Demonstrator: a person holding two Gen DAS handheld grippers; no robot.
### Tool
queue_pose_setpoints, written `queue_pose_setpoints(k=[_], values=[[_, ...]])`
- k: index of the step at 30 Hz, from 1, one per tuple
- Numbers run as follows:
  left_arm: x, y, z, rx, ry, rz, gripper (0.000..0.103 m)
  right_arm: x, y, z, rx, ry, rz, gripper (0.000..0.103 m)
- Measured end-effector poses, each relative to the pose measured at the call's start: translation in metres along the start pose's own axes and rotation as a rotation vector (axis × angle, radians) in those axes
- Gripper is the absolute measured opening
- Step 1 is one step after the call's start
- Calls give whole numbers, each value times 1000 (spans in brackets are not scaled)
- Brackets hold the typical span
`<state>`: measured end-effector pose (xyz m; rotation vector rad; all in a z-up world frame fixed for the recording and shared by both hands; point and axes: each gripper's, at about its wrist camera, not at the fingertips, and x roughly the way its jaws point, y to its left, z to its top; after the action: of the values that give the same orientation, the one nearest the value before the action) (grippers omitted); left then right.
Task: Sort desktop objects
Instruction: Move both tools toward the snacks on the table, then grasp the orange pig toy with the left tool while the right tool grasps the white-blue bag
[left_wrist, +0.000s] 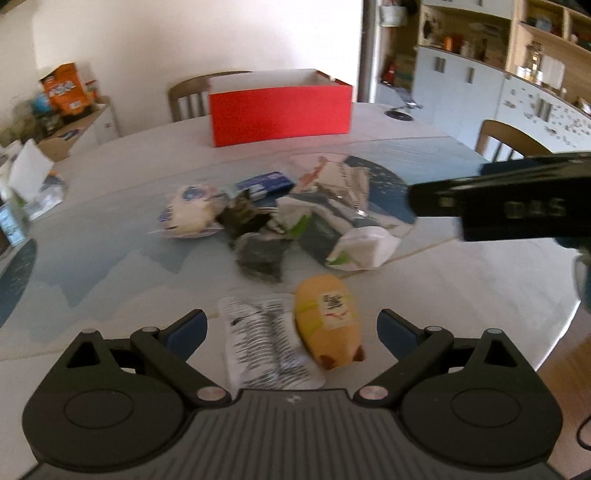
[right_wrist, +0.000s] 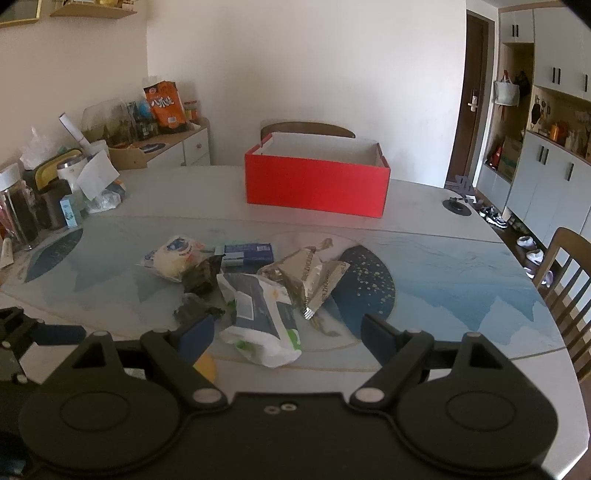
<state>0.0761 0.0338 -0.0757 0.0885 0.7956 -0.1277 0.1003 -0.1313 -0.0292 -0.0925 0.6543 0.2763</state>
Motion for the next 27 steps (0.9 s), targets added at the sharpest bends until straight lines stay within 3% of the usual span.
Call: queue_pose_setpoints(k=[5,7,11,16,27], values=[[15,-12,0,30,0,-28,96,21,4,3,-13,25,2,86],[21,-15,0,36,8,-30,89,30,4,4,-21,38,14,86],[27,-20,2,44,5,-40,85,51,3,6,-37,86,42,86],[35,-18,3,24,26,-62,67,69,5,11,-40,112,70,86],[54,-17,3,7,56,-84,66,100,13,15,-79,147,63,86]])
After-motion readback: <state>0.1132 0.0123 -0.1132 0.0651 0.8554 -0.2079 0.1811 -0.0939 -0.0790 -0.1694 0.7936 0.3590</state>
